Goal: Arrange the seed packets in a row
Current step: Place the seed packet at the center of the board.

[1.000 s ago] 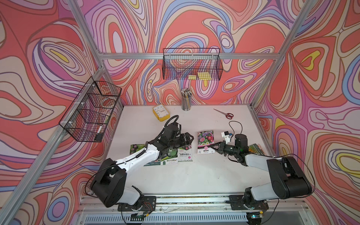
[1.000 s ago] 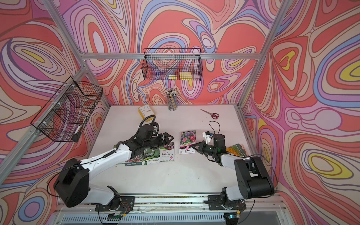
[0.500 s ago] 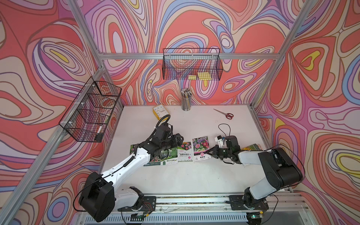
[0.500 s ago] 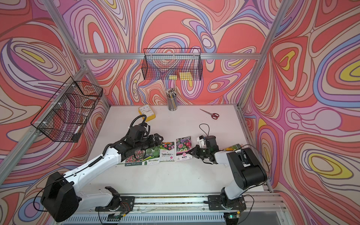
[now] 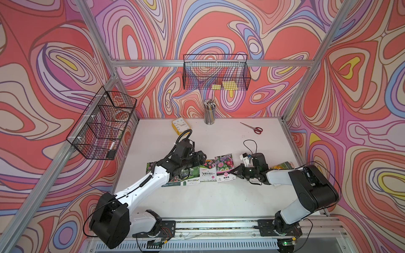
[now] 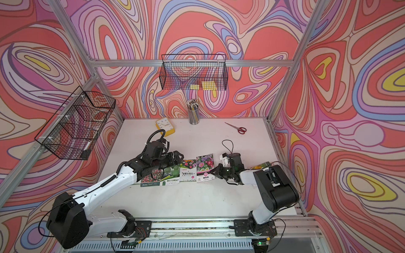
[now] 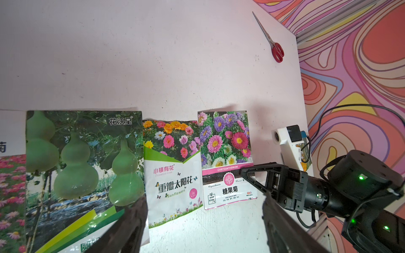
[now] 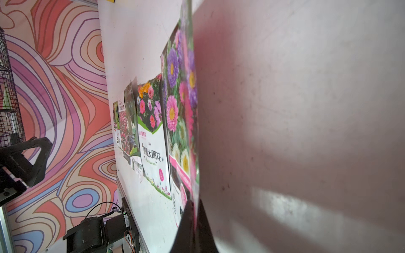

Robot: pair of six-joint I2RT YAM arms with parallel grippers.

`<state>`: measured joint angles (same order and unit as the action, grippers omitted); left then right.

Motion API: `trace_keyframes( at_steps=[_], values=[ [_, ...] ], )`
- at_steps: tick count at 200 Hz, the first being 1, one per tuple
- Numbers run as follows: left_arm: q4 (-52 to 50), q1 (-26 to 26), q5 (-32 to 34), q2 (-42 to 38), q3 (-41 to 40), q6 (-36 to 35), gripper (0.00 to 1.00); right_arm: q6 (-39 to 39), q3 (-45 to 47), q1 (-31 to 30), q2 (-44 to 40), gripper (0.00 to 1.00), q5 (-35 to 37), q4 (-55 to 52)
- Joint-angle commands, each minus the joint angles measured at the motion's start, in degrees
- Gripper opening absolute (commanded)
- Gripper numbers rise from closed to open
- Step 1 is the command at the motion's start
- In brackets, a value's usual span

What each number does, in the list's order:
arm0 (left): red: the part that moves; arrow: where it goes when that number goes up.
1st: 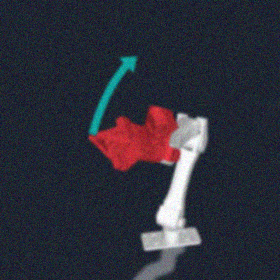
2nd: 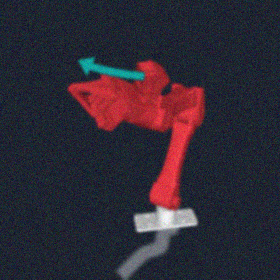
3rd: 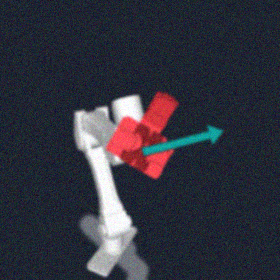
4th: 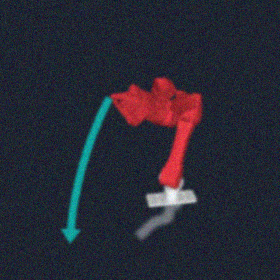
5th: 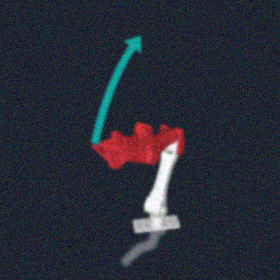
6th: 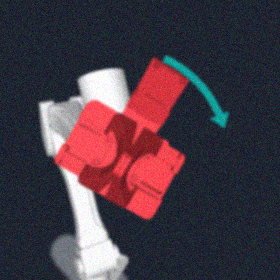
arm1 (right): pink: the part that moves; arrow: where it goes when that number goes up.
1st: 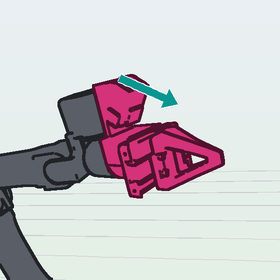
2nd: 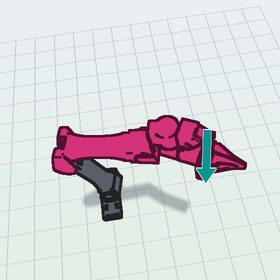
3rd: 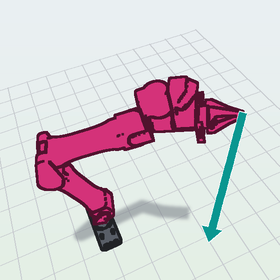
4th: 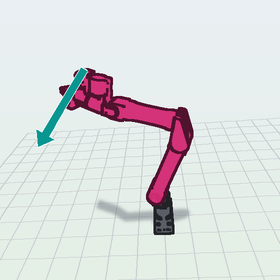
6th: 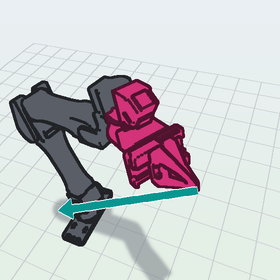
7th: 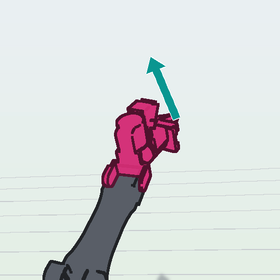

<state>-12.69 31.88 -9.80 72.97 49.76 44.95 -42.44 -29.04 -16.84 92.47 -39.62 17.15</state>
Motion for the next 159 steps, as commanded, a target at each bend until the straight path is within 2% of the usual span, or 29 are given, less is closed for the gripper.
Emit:
trace_keyframes(
  at_steps=[1, 47, 63, 77, 84, 90, 122, 139, 159],
  values=[
    [0.0, -0.2, -1.0, 0.7, -0.5, -0.7, 0.82, -0.6, -0.9, -1.2, 1.1, 0.0, 1.6, 1.4],
    [0.0, -0.2, -1.5, 0.6, -0.7, -0.8, 0.82, 0.1, -1.2, -1.3, -0.3, 0.0, 4.1, -2.2],
    [-0.1, -0.2, -1.7, 0.4, -0.5, -0.9, 0.82, 0.5, -1.5, -1.3, -1.7, 0.15, 5.2, -4.4],
    [-0.2, -0.2, -1.6, 0.3, -0.6, -1.1, 0.82, 0.7, -2.0, -1.3, -3.0, 0.36, 6.7, -7.7],
    [-0.3, -0.2, -1.7, 0.3, -0.6, -1.2, 0.82, 0.8, -2.3, -1.3, -3.6, 0.5, 8.2, -9.7],
    [-0.4, -0.2, -1.7, 0.3, -0.6, -1.2, 0.82, 1.1, -3.1, -1.3, -4.3, 0.56, 10.2, -13.3],
    [-0.7, -0.2, -1.7, 0.3, -0.5, -1.7, 0.82, 2.3, -5.7, -1.3, -11.3, 0.68, 22.3, -27.5],
    [-0.8, -0.2, -1.7, 0.6, -0.4, -2.0, 0.83, 2.1, -7.9, -1.2, -15.2, 0.71, 33.0, -35.3],
    [-0.4, -0.2, -2.8, 1.6, -0.2, -2.1, 0.84, 1.3, -11.1, 0.0, -17.7, 0.82, 44.7, -43.8]
  ],
)
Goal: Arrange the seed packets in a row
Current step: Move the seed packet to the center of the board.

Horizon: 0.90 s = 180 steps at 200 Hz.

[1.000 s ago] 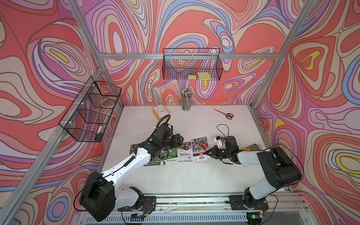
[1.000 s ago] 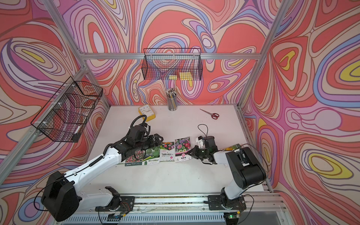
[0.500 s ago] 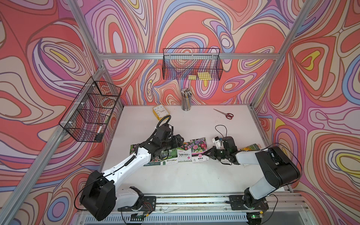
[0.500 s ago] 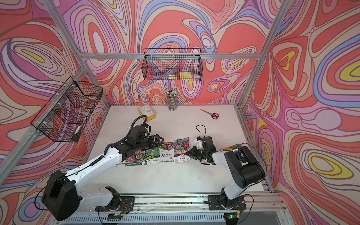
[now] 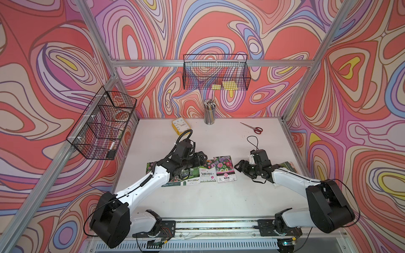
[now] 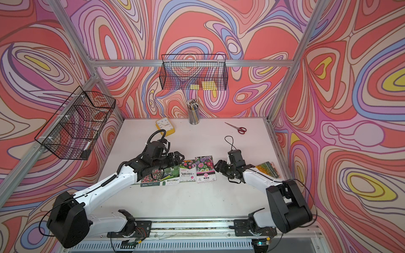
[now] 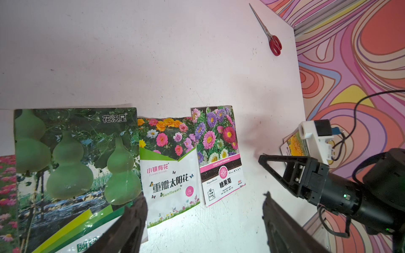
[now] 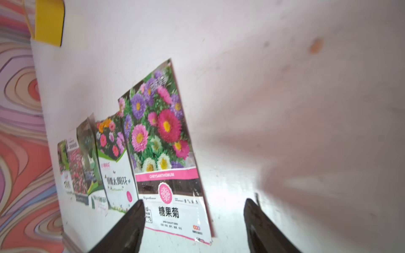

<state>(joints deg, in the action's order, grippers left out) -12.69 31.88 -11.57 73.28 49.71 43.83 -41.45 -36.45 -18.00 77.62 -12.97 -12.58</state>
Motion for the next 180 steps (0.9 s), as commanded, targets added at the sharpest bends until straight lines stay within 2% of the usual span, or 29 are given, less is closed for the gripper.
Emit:
trace_keyframes(
  at_steps=[1, 13, 32, 45, 66, 101, 142, 180],
  values=[
    [-0.3, -0.2, -1.1, 1.3, 0.0, -1.0, 0.84, 0.2, -3.9, 1.4, -2.9, 0.83, 18.5, -14.5],
    [0.1, -0.2, -2.0, 2.1, 0.1, -1.1, 0.85, 0.2, -5.4, 4.8, -2.6, 0.87, 21.6, -17.4],
    [1.1, -0.1, -3.5, 4.0, 0.8, -1.2, 0.87, 0.2, -7.2, 12.3, -1.1, 0.87, 21.9, -19.1],
    [1.6, 0.2, -4.9, 5.7, 1.8, -1.4, 0.99, 0.1, -8.4, 15.5, -0.5, 0.88, 23.6, -19.3],
    [1.1, 2.1, -5.6, 9.5, 5.8, -3.4, 0.99, -0.5, -10.4, 18.4, 0.8, 0.89, 26.0, -18.9],
    [-0.6, 6.7, -6.6, 18.1, 16.0, -7.8, 0.99, 0.2, -14.0, 26.0, 6.4, 0.89, 24.5, -17.9],
    [0.7, 11.3, -9.9, 29.3, 26.5, -9.4, 0.99, -0.5, -16.0, 30.4, 11.2, 0.89, 25.0, -18.9],
    [6.7, 16.4, -17.1, 41.3, 36.2, -8.4, 0.99, -1.9, -14.5, 31.7, 15.5, 0.89, 22.1, -16.0]
  ],
)
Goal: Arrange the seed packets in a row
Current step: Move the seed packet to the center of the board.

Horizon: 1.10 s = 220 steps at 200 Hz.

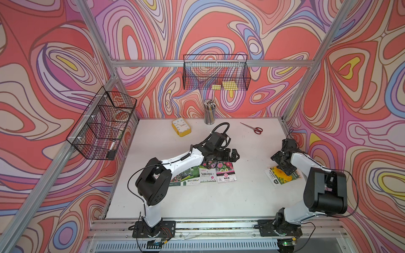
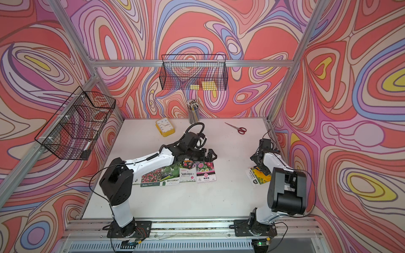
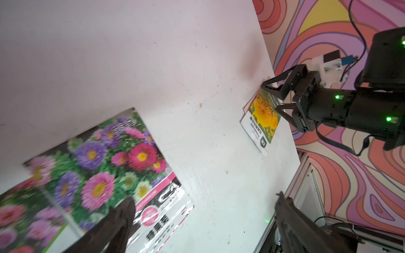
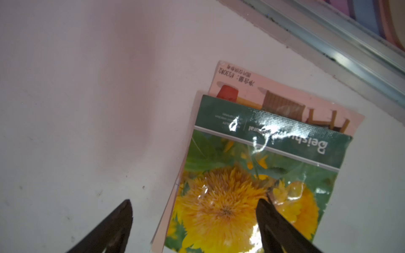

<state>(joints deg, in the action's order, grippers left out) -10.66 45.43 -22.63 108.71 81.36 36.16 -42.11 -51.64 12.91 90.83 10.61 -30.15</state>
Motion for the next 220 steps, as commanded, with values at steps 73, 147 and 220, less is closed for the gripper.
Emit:
trace_keyframes(
  at_steps=[73, 147, 220],
  values=[
    [3.4, 5.1, -6.8, 20.1, 18.8, -4.7, 0.99, -3.0, 2.7, 1.0, 14.8, 0.87, -30.2, 21.2],
    [-1.4, 4.8, -6.7, 31.5, 33.4, -4.3, 0.99, -9.4, -5.1, -7.8, 23.8, 0.87, -43.9, 36.3],
    [4.6, 3.3, -7.8, 32.0, 30.5, -0.1, 0.99, 2.0, -5.7, -4.7, 5.0, 0.89, -21.1, 15.2]
  ],
)
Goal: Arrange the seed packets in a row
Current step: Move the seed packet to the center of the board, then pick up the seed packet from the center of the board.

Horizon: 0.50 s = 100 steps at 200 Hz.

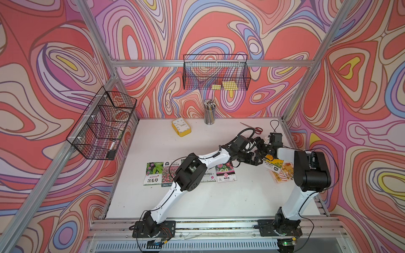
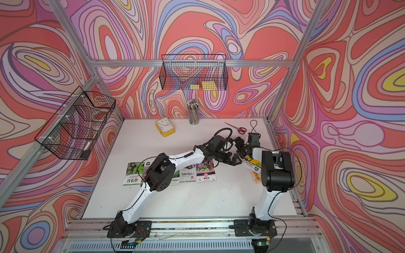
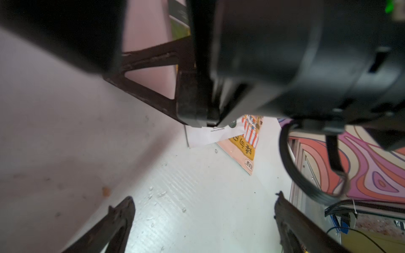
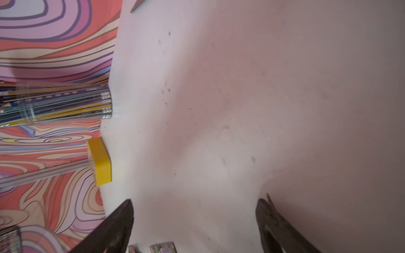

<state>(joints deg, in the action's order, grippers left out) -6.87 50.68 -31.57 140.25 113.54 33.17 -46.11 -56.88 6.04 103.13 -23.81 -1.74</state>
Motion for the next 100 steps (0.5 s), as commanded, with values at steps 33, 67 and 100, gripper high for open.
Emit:
trace_keyframes(
  at_steps=[33, 67, 100],
  values=[
    [1.7, -1.9, 0.6, 1.9, -0.2, 4.0, 0.99, 7.6, -0.4, 6.0, -9.7, 0.96, 24.4, -19.7],
    [0.7, -1.9, 0.1, 5.0, 3.3, 6.0, 0.99, 7.2, -2.1, 10.1, -6.8, 0.98, 28.6, -23.8],
    [1.5, -1.9, -1.9, 7.0, 4.8, 8.3, 0.99, 7.9, -3.4, 14.4, -3.2, 0.98, 25.2, -22.0]
  ],
)
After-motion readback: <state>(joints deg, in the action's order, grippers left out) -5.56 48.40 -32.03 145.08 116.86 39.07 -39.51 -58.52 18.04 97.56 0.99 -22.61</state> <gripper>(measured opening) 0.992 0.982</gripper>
